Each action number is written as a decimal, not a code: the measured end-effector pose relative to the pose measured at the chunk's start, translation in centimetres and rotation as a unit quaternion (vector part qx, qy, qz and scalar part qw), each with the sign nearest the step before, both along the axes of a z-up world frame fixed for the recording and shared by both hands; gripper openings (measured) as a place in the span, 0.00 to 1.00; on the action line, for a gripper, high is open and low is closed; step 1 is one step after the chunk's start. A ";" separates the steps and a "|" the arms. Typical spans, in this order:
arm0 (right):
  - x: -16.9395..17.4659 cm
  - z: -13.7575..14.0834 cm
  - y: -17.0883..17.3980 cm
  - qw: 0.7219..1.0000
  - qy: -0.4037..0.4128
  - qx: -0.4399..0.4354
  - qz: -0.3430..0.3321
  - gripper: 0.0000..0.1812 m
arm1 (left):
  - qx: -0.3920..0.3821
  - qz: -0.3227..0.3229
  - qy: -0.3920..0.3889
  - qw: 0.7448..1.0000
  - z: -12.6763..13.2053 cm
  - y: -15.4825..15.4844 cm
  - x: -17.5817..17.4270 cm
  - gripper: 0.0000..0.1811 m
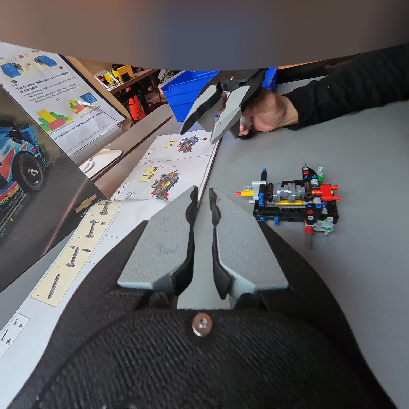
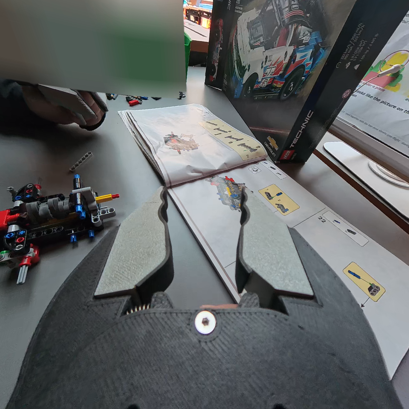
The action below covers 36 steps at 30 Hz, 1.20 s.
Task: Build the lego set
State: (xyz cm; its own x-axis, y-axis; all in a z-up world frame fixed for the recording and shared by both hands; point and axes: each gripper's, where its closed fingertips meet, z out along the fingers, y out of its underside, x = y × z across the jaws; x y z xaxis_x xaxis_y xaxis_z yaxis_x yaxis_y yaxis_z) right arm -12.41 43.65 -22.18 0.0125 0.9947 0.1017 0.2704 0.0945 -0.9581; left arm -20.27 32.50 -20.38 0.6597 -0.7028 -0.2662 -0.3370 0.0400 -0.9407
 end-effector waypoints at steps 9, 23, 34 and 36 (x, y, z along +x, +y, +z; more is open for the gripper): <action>-0.3 -1.0 -0.2 0.999 -0.031 -0.009 0.005 0.40 | 0.010 0.000 0.018 1.000 -0.1 -0.2 0.2 0.02; -0.2 -1.0 -0.1 0.999 -0.031 -0.011 0.003 0.37 | -0.066 0.098 0.054 0.992 0.0 -1.1 -5.7 0.14; -0.1 -1.1 -0.2 0.999 -0.034 -0.001 -0.004 0.34 | -0.318 0.283 0.190 0.884 -4.7 -5.8 -27.2 0.07; 0.0 -1.1 -0.3 0.999 -0.035 -0.003 -0.004 0.35 | -0.366 0.256 0.196 0.873 -6.3 -6.0 -27.5 0.08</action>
